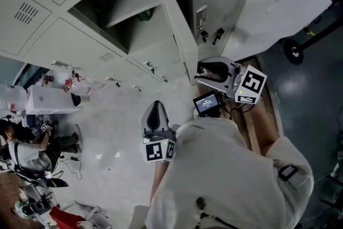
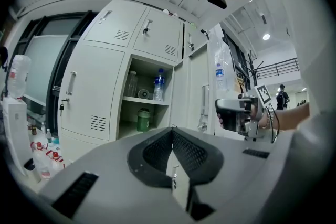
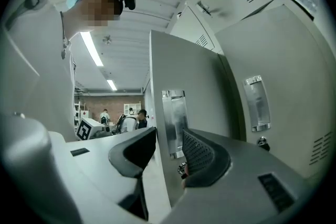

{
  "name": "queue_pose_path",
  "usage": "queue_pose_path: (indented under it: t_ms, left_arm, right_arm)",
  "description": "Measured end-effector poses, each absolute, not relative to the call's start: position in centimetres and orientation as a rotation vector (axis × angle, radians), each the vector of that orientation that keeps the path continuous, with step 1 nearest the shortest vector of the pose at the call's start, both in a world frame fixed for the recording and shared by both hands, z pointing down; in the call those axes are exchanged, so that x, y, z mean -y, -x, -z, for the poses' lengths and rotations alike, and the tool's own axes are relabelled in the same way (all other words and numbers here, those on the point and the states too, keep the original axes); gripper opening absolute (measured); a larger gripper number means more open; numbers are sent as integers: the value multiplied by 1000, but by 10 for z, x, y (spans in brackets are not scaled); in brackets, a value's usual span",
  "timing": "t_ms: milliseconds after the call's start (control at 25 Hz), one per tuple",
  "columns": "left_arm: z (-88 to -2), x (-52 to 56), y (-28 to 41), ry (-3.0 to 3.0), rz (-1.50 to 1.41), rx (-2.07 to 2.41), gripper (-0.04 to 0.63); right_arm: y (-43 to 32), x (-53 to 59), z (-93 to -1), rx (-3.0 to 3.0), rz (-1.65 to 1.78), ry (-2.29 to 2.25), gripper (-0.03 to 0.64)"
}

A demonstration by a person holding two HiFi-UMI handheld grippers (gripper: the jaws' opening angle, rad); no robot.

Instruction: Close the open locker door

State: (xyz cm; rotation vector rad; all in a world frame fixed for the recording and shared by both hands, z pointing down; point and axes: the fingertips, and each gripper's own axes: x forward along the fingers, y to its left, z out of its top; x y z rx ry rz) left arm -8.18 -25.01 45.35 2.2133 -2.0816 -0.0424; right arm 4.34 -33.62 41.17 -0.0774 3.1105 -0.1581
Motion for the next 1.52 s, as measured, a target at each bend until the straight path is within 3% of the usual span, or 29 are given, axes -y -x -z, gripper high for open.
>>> queue_pose_path:
  t_ms: [1120, 1520]
  left_arm:
    - [-454, 234, 124, -1943, 44, 2345, 8]
    - [-458, 235, 133, -1912, 36, 2350, 8]
  right_arm:
    - [52, 311, -402, -3084, 107, -452, 160]
    - [90, 309, -399, -3102, 77, -432, 160]
